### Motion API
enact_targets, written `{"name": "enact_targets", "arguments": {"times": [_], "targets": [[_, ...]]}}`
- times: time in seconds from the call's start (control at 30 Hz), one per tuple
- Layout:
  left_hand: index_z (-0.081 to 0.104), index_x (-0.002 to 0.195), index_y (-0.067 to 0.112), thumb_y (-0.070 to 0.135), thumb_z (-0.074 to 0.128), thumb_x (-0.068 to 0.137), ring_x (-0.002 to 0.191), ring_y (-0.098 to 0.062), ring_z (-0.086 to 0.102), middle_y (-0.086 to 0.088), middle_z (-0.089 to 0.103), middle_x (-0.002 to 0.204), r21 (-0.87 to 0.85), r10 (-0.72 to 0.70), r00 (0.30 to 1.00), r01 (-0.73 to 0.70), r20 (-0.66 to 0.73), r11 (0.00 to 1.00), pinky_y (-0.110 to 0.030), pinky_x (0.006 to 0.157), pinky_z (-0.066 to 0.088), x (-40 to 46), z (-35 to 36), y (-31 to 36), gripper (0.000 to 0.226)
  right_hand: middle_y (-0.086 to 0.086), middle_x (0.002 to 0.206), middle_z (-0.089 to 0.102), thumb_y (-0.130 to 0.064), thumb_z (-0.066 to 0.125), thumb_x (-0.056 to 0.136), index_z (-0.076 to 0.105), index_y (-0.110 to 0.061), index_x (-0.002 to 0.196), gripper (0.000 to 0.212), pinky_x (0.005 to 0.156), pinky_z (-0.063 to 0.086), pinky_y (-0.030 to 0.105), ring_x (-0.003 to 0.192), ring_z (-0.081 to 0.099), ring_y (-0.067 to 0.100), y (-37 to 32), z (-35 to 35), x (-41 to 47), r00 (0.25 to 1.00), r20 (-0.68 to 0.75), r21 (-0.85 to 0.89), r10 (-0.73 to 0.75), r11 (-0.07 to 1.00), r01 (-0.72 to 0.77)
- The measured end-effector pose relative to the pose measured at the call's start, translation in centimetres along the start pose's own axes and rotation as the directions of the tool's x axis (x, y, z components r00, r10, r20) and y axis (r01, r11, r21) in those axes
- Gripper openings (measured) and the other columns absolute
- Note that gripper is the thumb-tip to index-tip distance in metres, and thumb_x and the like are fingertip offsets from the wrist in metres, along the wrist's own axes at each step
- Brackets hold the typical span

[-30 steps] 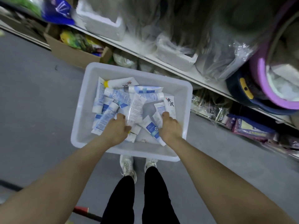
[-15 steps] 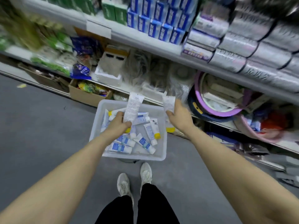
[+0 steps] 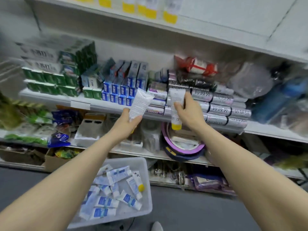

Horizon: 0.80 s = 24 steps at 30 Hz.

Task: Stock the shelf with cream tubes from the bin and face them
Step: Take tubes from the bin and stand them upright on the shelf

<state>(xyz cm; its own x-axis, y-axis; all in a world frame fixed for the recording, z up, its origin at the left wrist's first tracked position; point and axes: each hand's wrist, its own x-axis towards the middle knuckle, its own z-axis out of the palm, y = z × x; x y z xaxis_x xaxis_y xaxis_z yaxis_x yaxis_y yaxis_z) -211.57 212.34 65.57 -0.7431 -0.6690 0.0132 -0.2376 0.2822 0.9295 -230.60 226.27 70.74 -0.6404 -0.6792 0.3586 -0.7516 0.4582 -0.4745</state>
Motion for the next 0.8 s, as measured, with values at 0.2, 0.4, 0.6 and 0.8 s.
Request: {"name": "enact_targets", "arguments": {"times": [0.2,0.4,0.6,0.8], "targets": [[0.057,0.104,0.022,0.055,0.055,0.082,0.101,-0.023,0.049,-0.003,0.051,0.103,0.28,0.285,0.941,-0.227,-0.185,0.933,-0.039,0.087,0.043,4.4,-1.0,8.8,0.04,-0.003,0.098,0.065,-0.031,0.055,0.094,0.05,-0.014,0.116,0.028,0.068,0.039,0.028,0.083,0.059,0.017,-2.0,-8.9,5.4,0.969,-0.203,0.036,-0.139,0.988,0.15],[0.059,0.108,0.021,0.049,0.059,0.087,0.087,-0.014,0.053,0.0,0.054,0.104,0.199,0.41,0.843,-0.36,-0.348,0.911,-0.03,0.071,0.039,7.6,-1.0,17.1,0.034,-0.002,0.099,0.067,-0.035,0.054,0.092,0.049,-0.017,0.114,0.029,0.074,0.054,0.041,0.086,0.064,0.02,-2.6,-15.9,11.9,0.918,-0.336,0.089,-0.212,0.963,0.255],[0.06,0.107,0.026,0.049,0.063,0.085,0.091,-0.011,0.06,0.012,0.064,0.101,0.179,0.453,0.765,-0.42,-0.458,0.89,-0.031,0.08,0.048,11.1,-1.2,22.6,0.033,-0.008,0.079,0.06,-0.028,0.055,0.092,0.036,-0.018,0.129,0.043,0.068,0.046,0.034,0.075,0.06,0.022,-2.5,-20.6,18.4,0.869,-0.43,0.123,-0.245,0.938,0.325],[0.051,0.126,0.021,0.052,0.066,0.081,0.098,-0.013,0.059,0.007,0.061,0.115,0.176,0.406,0.706,-0.378,-0.58,0.909,-0.035,0.088,0.05,14.3,-1.4,25.3,0.057,-0.002,0.091,0.067,-0.022,0.056,0.091,0.026,-0.034,0.141,0.06,0.082,0.051,0.041,0.082,0.064,0.027,-1.4,-21.2,23.8,0.865,-0.406,0.139,-0.294,0.916,0.377]]}}
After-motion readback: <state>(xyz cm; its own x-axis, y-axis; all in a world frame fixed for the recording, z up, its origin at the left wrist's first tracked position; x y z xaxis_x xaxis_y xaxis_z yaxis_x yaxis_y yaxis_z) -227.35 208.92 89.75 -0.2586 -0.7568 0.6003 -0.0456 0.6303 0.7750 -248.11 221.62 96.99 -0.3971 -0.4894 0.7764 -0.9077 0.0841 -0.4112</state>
